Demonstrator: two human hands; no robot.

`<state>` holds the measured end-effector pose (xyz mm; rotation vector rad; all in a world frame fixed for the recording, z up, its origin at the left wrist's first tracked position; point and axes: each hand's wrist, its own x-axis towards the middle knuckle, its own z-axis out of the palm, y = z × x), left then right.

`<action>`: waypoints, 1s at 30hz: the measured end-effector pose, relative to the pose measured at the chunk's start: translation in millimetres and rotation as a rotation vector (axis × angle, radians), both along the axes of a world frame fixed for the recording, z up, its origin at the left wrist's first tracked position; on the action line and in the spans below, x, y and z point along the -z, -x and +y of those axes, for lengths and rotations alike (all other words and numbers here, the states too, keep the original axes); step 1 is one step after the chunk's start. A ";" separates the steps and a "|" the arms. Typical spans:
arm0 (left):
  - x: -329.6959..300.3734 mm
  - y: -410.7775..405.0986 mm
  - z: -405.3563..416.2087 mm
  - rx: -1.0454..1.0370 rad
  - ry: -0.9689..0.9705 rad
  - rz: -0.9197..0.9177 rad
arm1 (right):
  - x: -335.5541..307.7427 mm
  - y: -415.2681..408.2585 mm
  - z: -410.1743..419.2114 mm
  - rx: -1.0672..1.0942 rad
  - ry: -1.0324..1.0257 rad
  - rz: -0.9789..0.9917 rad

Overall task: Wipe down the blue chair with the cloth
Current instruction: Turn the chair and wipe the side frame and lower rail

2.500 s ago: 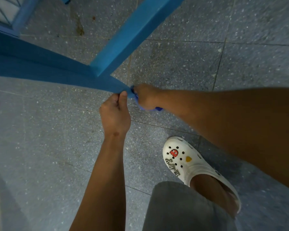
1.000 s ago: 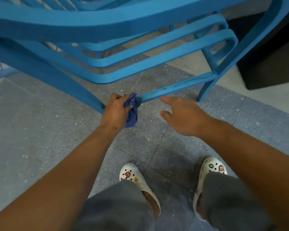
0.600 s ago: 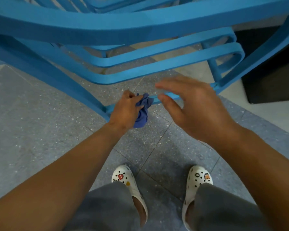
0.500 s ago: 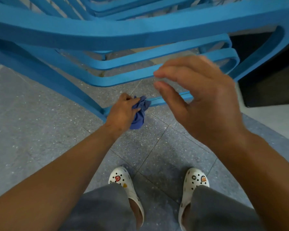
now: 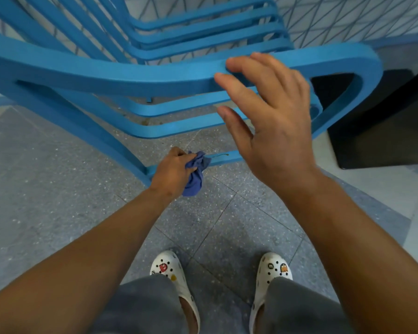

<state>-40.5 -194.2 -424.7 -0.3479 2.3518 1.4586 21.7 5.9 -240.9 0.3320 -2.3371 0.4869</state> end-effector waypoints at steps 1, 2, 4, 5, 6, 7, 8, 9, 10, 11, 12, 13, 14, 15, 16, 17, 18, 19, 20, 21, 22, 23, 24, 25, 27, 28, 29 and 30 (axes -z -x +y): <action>2.9 2.5 -3.5 0.022 0.015 0.021 | -2.0 1.5 4.4 0.015 -0.007 -0.004; 3.0 4.4 -5.9 0.070 0.067 0.053 | -3.9 3.3 9.8 0.031 -0.007 -0.010; 3.7 6.0 -11.1 0.225 0.196 0.115 | -5.9 7.5 18.5 0.054 0.008 -0.009; 3.7 6.8 -12.6 0.271 0.264 0.168 | -5.5 9.2 20.3 0.056 0.022 -0.003; 4.4 7.3 -12.7 0.269 0.277 0.179 | -4.5 10.7 20.8 0.057 0.041 0.006; 3.8 7.0 -12.0 0.240 0.252 0.158 | -3.0 11.8 19.9 0.058 0.065 0.015; 1.2 7.0 -9.3 0.187 0.226 0.123 | -1.4 12.7 18.7 0.059 0.090 0.025; -0.4 6.2 -7.1 0.158 0.224 0.112 | 0.3 13.6 17.6 0.060 0.112 0.035; -2.3 4.8 -3.1 0.147 0.216 0.106 | 1.9 14.1 16.5 0.060 0.134 0.038; -0.9 3.2 0.8 0.150 0.207 0.099 | 2.8 14.4 16.0 0.059 0.155 0.034; -2.8 0.9 5.0 0.160 0.190 0.109 | 2.5 14.6 16.2 0.054 0.171 0.026; -4.7 -2.6 7.9 0.172 0.194 0.130 | 1.4 14.3 16.9 0.046 0.181 0.013; -7.0 -5.0 9.8 0.170 0.200 0.132 | -0.4 13.3 18.4 0.036 0.181 -0.005; -6.5 -4.9 8.5 0.154 0.206 0.126 | -2.4 11.7 20.7 0.022 0.172 -0.029; -6.3 -3.9 6.3 0.137 0.207 0.110 | -4.8 9.8 24.0 0.003 0.160 -0.062; -6.0 -3.5 2.2 0.132 0.213 0.111 | -7.2 7.5 27.3 -0.017 0.147 -0.103; -5.7 -3.2 -1.8 0.137 0.214 0.108 | -9.4 4.9 30.6 -0.033 0.135 -0.143; -5.0 -2.3 -6.7 0.126 0.206 0.103 | -11.3 2.8 33.5 -0.044 0.121 -0.175; -4.5 -2.5 -9.5 0.105 0.217 0.102 | -12.6 0.8 35.3 -0.050 0.100 -0.198; -5.2 -3.2 -9.5 0.073 0.195 0.098 | -13.6 -0.8 36.7 -0.050 0.075 -0.211; -3.1 -2.8 -7.1 0.066 0.240 0.108 | -14.5 -2.0 37.8 -0.048 0.051 -0.214; -3.0 -2.7 -1.4 0.071 0.300 0.132 | -15.1 -2.6 39.0 -0.047 0.029 -0.210; -1.3 -2.8 6.9 0.134 0.367 0.172 | -15.6 -3.1 39.9 -0.045 0.010 -0.206; -2.7 -4.6 17.2 0.155 0.342 0.200 | -15.7 -3.6 40.8 -0.040 -0.009 -0.203; -3.1 -6.6 35.7 0.267 0.361 0.258 | -15.7 -5.4 43.4 -0.026 -0.051 -0.201; -4.0 -6.5 44.5 0.372 0.407 0.311 | -15.2 -7.1 45.5 -0.018 -0.068 -0.206; -5.0 -4.3 50.6 0.447 0.446 0.361 | -14.7 -8.6 48.8 -0.012 -0.078 -0.214; -5.8 -1.6 53.9 0.497 0.447 0.381 | -14.5 -9.8 53.0 -0.008 -0.081 -0.224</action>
